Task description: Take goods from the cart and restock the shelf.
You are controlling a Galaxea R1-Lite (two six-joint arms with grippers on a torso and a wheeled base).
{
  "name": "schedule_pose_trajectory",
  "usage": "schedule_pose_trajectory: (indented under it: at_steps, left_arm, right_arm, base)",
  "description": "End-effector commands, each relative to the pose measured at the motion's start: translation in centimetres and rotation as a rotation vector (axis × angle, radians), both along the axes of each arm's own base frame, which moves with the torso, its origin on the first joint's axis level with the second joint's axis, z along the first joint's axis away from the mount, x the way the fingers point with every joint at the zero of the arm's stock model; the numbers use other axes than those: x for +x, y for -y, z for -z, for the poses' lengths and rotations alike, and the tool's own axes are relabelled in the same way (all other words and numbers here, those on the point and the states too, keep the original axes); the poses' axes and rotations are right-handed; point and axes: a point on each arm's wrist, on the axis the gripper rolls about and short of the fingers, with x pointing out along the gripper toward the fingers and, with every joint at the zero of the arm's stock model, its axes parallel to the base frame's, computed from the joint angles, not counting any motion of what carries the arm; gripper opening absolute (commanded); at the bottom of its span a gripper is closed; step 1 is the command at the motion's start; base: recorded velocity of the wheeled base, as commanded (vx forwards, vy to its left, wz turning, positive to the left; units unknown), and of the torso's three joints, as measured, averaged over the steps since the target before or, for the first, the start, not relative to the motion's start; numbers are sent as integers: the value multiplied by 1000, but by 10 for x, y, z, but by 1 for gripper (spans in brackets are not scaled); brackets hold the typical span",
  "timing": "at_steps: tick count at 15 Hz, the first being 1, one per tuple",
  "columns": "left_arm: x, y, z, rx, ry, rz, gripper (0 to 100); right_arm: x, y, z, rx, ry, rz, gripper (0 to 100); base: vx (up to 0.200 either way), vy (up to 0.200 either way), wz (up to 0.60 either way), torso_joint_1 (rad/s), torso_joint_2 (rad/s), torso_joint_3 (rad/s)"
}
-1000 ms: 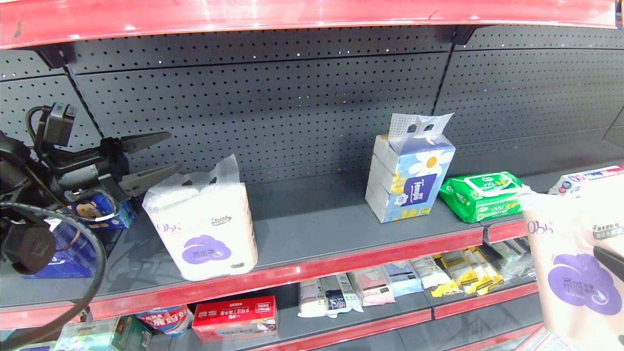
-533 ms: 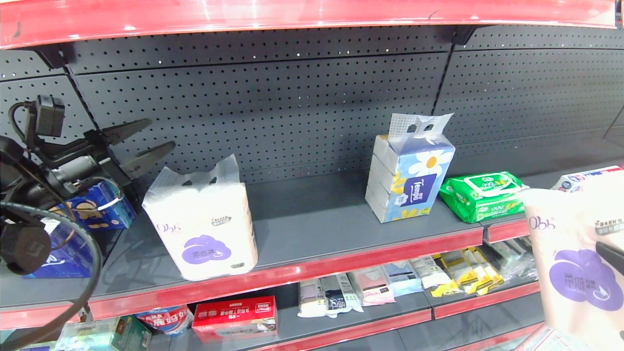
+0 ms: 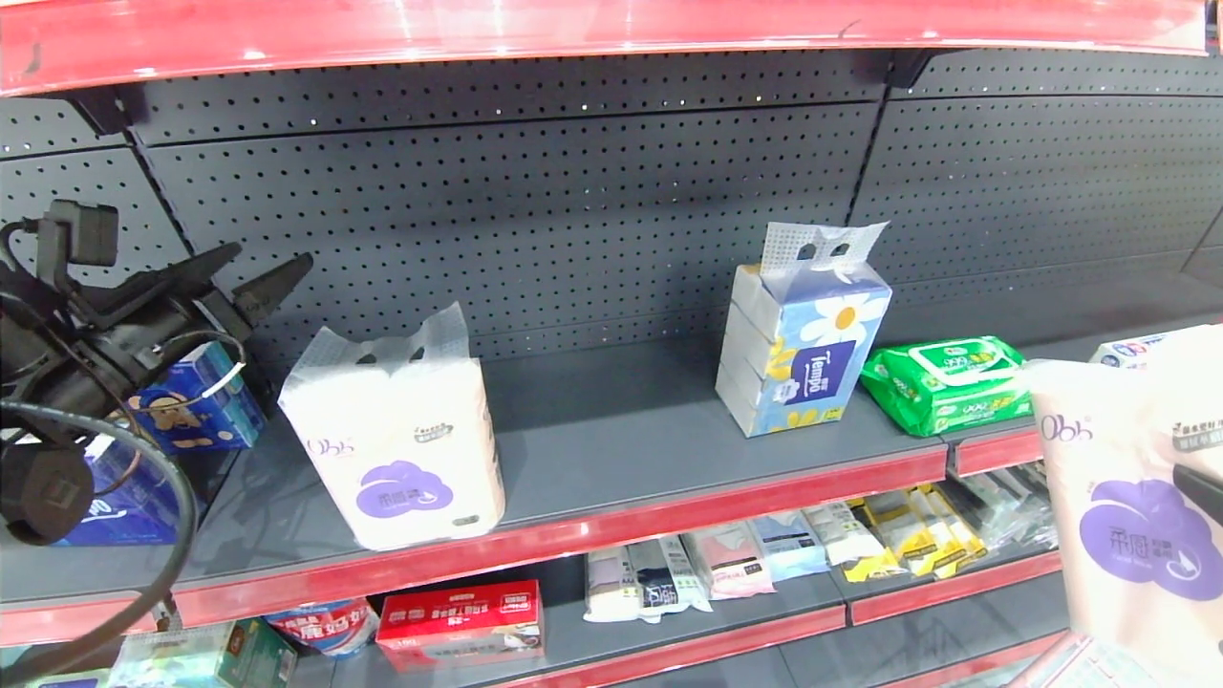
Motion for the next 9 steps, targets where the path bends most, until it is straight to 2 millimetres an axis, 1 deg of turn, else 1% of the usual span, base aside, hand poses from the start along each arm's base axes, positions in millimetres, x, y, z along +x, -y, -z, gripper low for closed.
schedule_pose_trajectory:
  at_steps: [1, 2, 4, 5, 6, 7, 9]
  left_arm:
    - [1, -2, 3, -32, -39, -85, 100]
    - [0, -3, 2, -48, -54, -134, 100]
    - [-9, -2, -7, -66, -100, -181, 100]
    - [-22, 1, -17, -91, -196, -241, 100]
    - [-30, 3, -21, -99, -238, -260, 100]
    - [-42, 8, -30, -101, -263, -256, 100]
    - [-63, 17, -34, -59, -297, -245, 100]
  right_arm:
    - [0, 0, -1, 0, 3, -1, 0]
    - [0, 0, -1, 1, 4, -1, 0]
    - [0, 0, -1, 1, 7, -2, 0]
    - [0, 0, -1, 1, 7, -4, 0]
    - [0, 0, -1, 2, 7, -5, 0]
    - [0, 0, -1, 2, 5, -8, 0]
    - [0, -1, -1, 6, 9, -12, 0]
  base:
    - [0, 0, 0, 0, 0, 0]
    - [0, 0, 0, 0, 0, 0]
    - [0, 0, 0, 0, 0, 0]
    - [0, 0, 0, 0, 0, 0]
    - [0, 0, 0, 0, 0, 0]
    - [0, 0, 0, 0, 0, 0]
    - [0, 0, 0, 0, 0, 0]
